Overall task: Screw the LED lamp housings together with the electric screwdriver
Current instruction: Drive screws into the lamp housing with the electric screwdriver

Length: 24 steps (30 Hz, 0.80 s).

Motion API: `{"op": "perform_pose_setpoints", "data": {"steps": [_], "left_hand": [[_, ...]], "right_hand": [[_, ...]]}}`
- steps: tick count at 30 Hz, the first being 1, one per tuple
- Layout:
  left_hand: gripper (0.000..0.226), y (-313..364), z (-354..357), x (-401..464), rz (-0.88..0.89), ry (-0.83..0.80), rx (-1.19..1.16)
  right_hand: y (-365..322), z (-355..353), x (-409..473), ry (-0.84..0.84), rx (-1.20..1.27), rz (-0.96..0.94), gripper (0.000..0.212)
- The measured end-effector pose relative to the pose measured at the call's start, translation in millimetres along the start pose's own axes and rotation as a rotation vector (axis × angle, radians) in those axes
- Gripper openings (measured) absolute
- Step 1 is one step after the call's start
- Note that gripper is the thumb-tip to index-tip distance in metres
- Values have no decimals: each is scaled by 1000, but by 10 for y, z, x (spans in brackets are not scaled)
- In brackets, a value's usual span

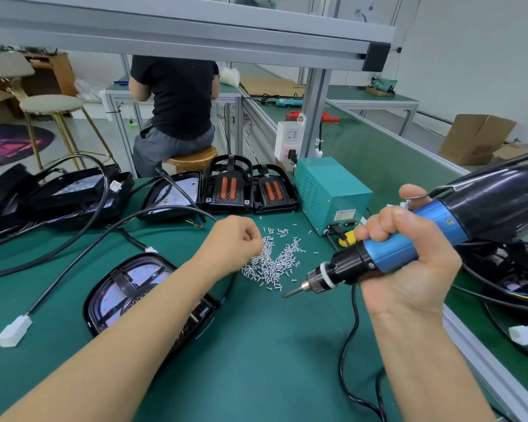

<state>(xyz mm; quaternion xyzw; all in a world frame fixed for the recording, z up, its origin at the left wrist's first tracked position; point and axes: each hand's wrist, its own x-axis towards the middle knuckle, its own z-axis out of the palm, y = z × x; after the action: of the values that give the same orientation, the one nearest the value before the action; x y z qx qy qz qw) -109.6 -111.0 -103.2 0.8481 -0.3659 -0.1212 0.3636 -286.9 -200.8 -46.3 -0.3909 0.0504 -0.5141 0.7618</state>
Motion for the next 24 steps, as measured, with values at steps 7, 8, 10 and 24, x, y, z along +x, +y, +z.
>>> {"op": "perform_pose_setpoints", "data": {"steps": [7,8,10,24], "left_hand": [[13,-108,-465,-758,-69,45,-874],[19,-131,-512,-879,-76,59,-951],[25,-170,-578,-1085,-91,85,-1048],[17,-360,-708,-1615,-108,213,-1165]], "right_hand": [[-43,263,4,-16,231,41,19],[-29,331,-11,-31,258,48,18],[14,480,-58,-66,298,67,17],[293,1102,-403,-235,299,155,17]]}}
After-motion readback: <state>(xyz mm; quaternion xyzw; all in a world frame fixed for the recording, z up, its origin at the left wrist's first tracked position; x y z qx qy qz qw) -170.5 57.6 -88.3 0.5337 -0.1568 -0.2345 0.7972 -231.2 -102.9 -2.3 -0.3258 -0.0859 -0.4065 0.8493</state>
